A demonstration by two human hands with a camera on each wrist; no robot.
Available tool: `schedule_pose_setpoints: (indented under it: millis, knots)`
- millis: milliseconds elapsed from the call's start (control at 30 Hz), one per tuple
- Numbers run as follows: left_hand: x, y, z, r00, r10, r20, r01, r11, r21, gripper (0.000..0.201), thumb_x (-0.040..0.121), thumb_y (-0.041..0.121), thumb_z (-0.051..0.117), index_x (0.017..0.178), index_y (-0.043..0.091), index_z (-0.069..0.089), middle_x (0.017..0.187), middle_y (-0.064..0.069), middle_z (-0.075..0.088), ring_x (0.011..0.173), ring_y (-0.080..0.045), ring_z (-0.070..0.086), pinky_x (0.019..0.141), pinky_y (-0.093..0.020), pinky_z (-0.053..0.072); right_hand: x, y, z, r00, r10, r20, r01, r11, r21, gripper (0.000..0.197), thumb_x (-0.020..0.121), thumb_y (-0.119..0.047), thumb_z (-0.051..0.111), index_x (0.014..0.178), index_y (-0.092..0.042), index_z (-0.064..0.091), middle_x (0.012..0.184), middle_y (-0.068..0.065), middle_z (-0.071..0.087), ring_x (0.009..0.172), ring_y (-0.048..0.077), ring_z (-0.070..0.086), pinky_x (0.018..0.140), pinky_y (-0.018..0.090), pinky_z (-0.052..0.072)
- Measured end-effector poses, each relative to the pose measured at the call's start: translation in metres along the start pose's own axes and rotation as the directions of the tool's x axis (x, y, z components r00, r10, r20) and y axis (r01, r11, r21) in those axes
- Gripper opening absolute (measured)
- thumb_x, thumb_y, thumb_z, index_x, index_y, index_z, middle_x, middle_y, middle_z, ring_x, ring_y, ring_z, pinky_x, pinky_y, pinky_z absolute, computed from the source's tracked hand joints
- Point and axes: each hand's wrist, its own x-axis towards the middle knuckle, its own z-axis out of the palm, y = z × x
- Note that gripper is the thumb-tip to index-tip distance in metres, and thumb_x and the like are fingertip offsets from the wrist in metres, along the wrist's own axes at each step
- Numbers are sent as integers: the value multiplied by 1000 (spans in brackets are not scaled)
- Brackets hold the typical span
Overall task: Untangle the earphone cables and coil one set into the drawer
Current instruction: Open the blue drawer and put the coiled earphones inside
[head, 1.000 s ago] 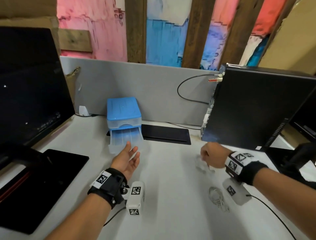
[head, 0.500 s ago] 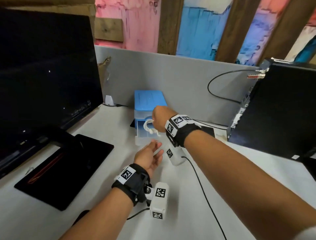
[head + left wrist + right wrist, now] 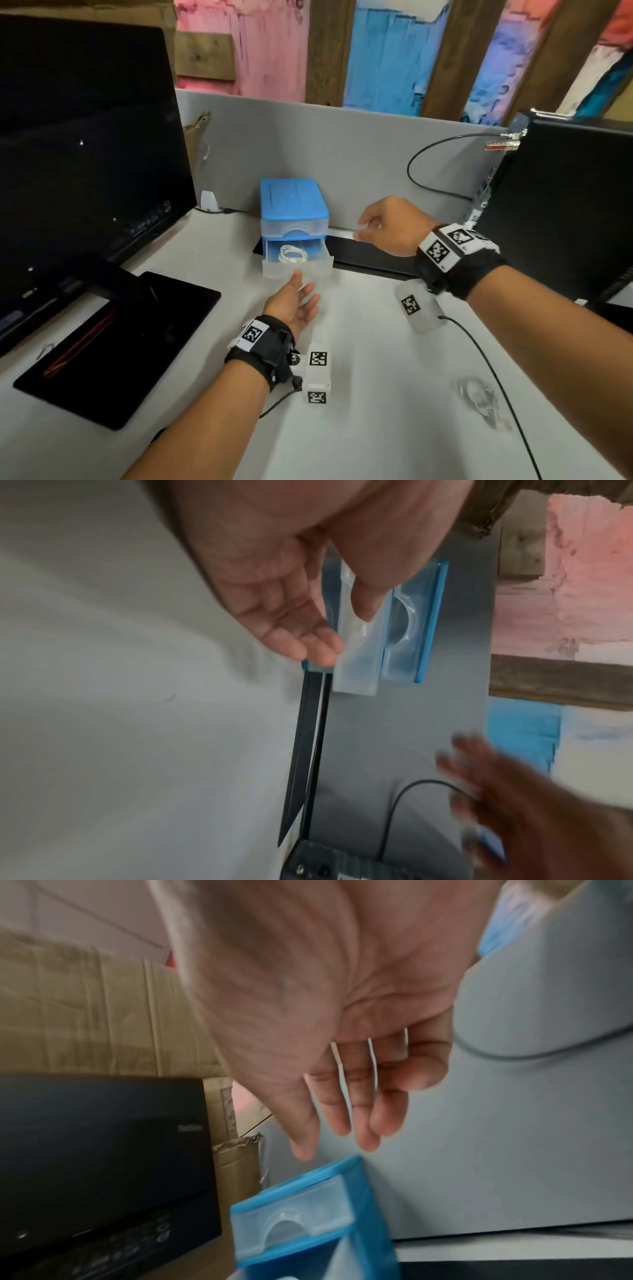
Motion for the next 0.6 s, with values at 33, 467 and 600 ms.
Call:
schedule_pose_setpoints:
  millis: [33, 467, 600]
  knots:
    - [4, 2, 3, 1000, 4, 13, -4, 1000, -28, 20, 94, 41, 59, 101, 23, 60, 107, 2, 68, 88, -14, 64, 66, -27, 52, -17, 17, -10, 999, 23, 27, -23, 1000, 2, 26, 83, -39, 73, 101, -21, 72, 92, -4, 69, 87, 16, 64, 79, 27, 48]
    - [53, 24, 36, 999, -41, 34, 51, 929, -368, 30, 92, 35, 62, 113, 14, 57, 93, 3, 65, 72, -11, 62, 65, -21, 52, -176, 154, 39, 857, 251, 449, -254, 966, -55, 28, 89, -41, 62, 109, -24, 71, 103, -13, 68, 92, 7, 62, 85, 22, 49]
    - [57, 23, 47, 998, -51, -38, 38, 958, -285, 28, 93, 40, 61, 98, 13, 55, 78, 4, 56, 64, -10, 56, 50, -20, 51, -181, 159, 34, 853, 257, 454, -314, 948, 53, 30, 93, -29, 48, 64, -22, 53, 68, -7, 52, 65, 12, 46, 65, 26, 39]
